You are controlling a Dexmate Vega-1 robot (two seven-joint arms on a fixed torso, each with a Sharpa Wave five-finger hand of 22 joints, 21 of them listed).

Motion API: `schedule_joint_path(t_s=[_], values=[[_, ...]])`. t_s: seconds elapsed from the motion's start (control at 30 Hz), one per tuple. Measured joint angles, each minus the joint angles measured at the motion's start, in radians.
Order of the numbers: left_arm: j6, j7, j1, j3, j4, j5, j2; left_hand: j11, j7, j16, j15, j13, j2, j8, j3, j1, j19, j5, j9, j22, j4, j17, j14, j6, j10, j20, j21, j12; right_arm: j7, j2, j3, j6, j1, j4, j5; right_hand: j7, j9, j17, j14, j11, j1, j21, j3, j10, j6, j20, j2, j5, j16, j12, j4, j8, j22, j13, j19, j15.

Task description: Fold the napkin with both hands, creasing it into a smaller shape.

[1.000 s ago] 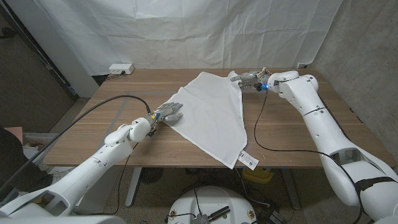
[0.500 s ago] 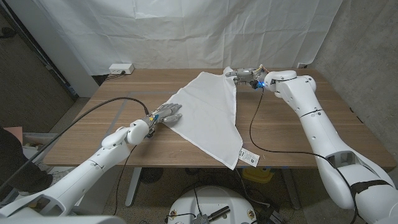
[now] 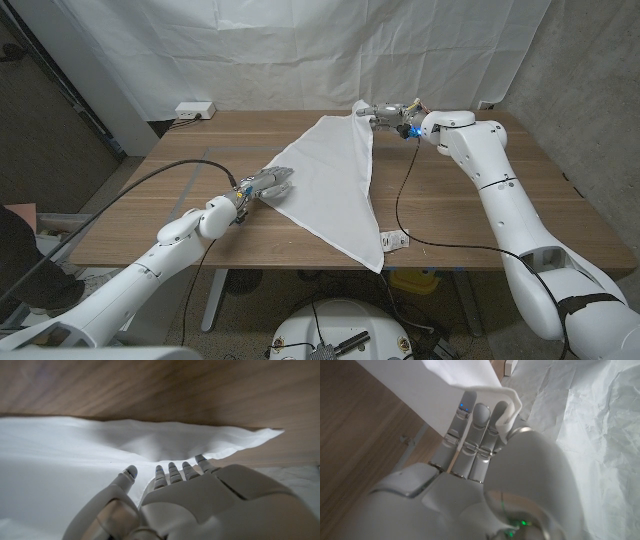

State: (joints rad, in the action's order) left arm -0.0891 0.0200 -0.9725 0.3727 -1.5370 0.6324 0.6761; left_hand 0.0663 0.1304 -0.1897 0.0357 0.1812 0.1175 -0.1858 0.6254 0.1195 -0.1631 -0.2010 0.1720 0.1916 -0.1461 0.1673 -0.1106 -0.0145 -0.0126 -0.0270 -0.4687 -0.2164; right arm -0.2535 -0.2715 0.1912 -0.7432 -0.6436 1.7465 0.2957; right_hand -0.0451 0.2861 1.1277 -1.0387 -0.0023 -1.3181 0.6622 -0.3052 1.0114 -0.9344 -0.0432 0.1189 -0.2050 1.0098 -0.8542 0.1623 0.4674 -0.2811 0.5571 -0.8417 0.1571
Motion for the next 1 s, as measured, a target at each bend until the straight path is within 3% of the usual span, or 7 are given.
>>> schedule_joint_path(t_s=[0.27, 0.53, 1.0], values=[[-0.005, -0.006, -0.006, -0.007, -0.005, -0.001, 0.0, 0.002, -0.004, 0.0, -0.002, 0.0, 0.0, 0.0, 0.007, 0.0, -0.004, 0.0, 0.0, -0.001, 0.001, 0.0, 0.012, -0.004, 0.009, 0.004, 0.007, 0.0, -0.02, 0.001, 0.008, -0.007, 0.007, 0.016, 0.007, -0.004, 0.0, 0.009, -0.003, 0.0, 0.0, 0.006, -0.007, 0.0, -0.004, -0.003, 0.0, 0.0, -0.004, 0.0, -0.001, -0.004, 0.003, -0.001, 0.003, -0.003], [0.01, 0.006, -0.007, -0.01, -0.015, 0.002, -0.001, -0.002, -0.023, -0.007, -0.004, 0.0, -0.004, -0.008, 0.008, -0.015, -0.004, 0.0, 0.0, -0.001, 0.0, 0.0, 0.079, -0.06, 0.079, 0.004, 0.007, -0.011, -0.031, 0.003, 0.014, 0.008, 0.009, 0.025, 0.009, -0.006, 0.0, 0.019, -0.003, 0.0, 0.0, 0.018, -0.007, 0.0, -0.006, 0.004, 0.0, 0.003, -0.008, 0.0, -0.001, -0.005, 0.003, -0.001, 0.011, -0.003], [0.043, 0.01, -0.038, -0.032, -0.063, 0.019, 0.012, -0.013, -0.085, -0.007, 0.002, 0.004, -0.019, -0.04, 0.018, -0.05, 0.011, 0.0, 0.008, -0.006, -0.01, 0.0, 0.231, -0.289, 0.288, -0.003, 0.006, -0.055, -0.028, -0.003, 0.029, 0.042, 0.026, 0.021, -0.008, -0.007, -0.001, 0.032, -0.004, 0.0, 0.0, 0.029, -0.011, 0.0, -0.007, 0.002, 0.0, 0.008, -0.023, 0.0, -0.005, -0.006, 0.003, -0.001, 0.019, -0.004]])
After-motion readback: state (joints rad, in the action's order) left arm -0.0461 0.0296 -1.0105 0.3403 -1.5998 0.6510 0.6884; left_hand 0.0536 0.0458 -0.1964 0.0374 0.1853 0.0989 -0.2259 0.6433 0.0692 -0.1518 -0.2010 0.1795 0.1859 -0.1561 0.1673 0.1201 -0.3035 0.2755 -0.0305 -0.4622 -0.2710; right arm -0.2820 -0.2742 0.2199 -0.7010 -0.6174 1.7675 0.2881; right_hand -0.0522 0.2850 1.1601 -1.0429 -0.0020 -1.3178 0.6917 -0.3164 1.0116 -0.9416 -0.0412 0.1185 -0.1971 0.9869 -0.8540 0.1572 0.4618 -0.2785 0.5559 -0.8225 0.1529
